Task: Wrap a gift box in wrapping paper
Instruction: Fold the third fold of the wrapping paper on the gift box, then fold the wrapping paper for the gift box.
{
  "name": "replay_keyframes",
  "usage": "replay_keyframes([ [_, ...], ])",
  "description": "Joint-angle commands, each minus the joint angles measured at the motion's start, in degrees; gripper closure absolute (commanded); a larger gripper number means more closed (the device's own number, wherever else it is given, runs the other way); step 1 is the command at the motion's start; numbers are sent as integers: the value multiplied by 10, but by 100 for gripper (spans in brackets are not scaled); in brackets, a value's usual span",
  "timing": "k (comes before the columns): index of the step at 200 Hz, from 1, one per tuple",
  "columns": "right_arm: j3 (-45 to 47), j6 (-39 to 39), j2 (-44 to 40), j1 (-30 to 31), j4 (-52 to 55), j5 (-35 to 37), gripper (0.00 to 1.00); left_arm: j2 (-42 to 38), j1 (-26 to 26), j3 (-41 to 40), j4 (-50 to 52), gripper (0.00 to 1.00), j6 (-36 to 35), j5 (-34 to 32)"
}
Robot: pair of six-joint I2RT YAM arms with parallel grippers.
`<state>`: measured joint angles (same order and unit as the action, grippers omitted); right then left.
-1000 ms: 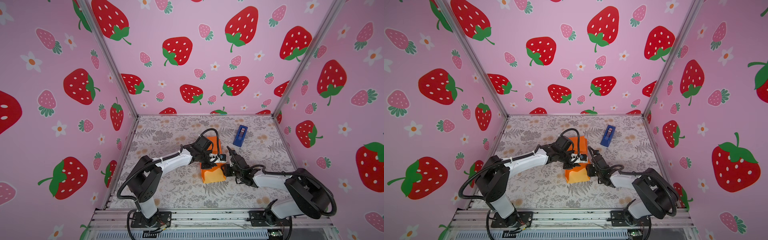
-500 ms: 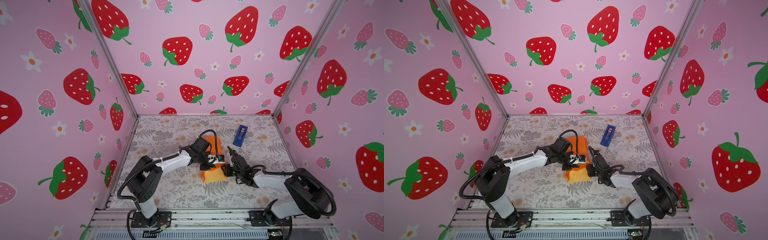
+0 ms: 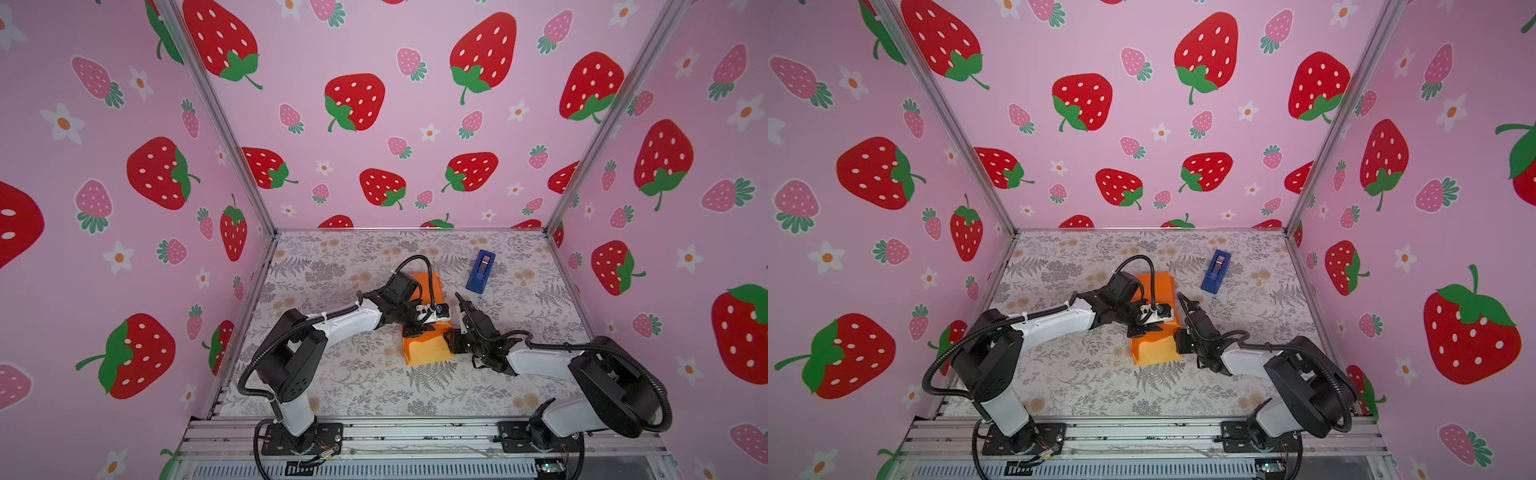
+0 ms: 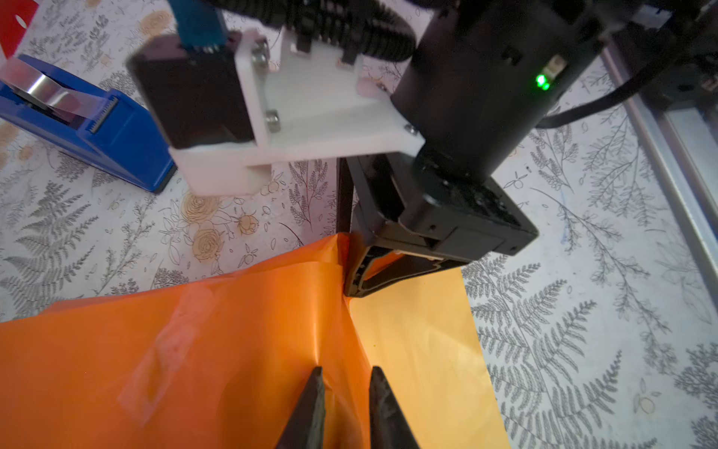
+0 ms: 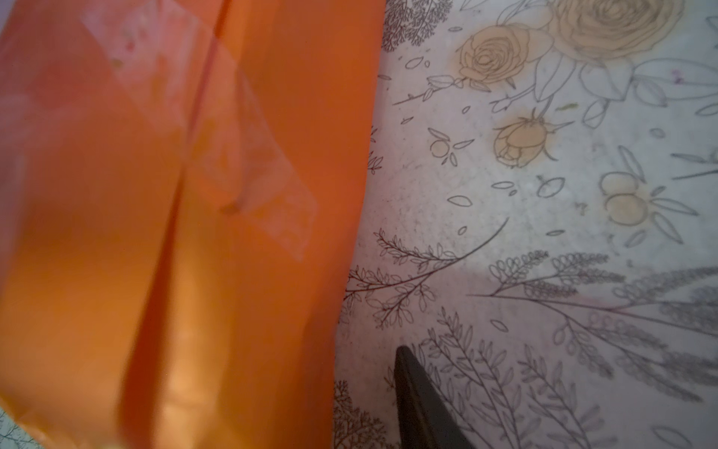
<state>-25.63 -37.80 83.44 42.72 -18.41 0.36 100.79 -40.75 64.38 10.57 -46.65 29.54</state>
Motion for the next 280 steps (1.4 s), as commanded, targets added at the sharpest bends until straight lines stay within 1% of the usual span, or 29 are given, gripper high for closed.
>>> replay_keyframes([
  [1, 9, -7, -6, -5, -9, -1, 63, 8, 3, -2, 17, 78, -6, 25],
  [33, 12, -7, -10, -6, -10, -3, 68, -14, 8, -4, 19, 78, -6, 20],
  [46, 13, -5, -11, -6, -12, -4, 73, -34, 13, -2, 25, 73, -10, 10],
  [72, 14, -3, -14, -8, -13, -11, 78, -79, 25, -6, 50, 61, -35, -19],
  [88, 13, -2, -15, -10, -13, -12, 79, -107, 39, -15, 68, 56, -53, -40],
  [108, 13, 0, -16, -11, -13, -15, 79, -134, 51, -29, 95, 54, -80, -78],
  [133, 12, -1, -14, -12, -13, -17, 79, -146, 54, -55, 123, 54, -122, -125],
  [145, 11, -1, -16, -12, -12, -18, 79, -151, 54, -80, 113, 54, -141, -144],
  [159, 11, -1, -17, -12, -11, -19, 79, -158, 53, -114, 78, 51, -158, -158],
  [169, 11, -2, -19, -12, -9, -19, 79, -161, 52, -136, 39, 40, -165, -174],
  [179, 11, -3, -20, -12, -9, -19, 79, -162, 51, -154, 2, 22, -171, -182],
  [192, 11, -3, -20, -13, -8, -19, 79, -157, 51, -168, -29, 2, -187, -188],
  [194, 11, -3, -20, -12, -9, -19, 79, -156, 51, -169, -33, 0, -189, -188],
  [215, 9, -5, -20, -12, -8, -21, 79, -141, 51, -175, -62, 1, -201, -188],
  [249, 7, -6, -20, -12, -7, -22, 79, -131, 43, -183, -120, 1, -198, -180],
  [280, 6, -6, -17, -13, -7, -23, 79, -112, 31, -174, -122, 1, -201, -175],
])
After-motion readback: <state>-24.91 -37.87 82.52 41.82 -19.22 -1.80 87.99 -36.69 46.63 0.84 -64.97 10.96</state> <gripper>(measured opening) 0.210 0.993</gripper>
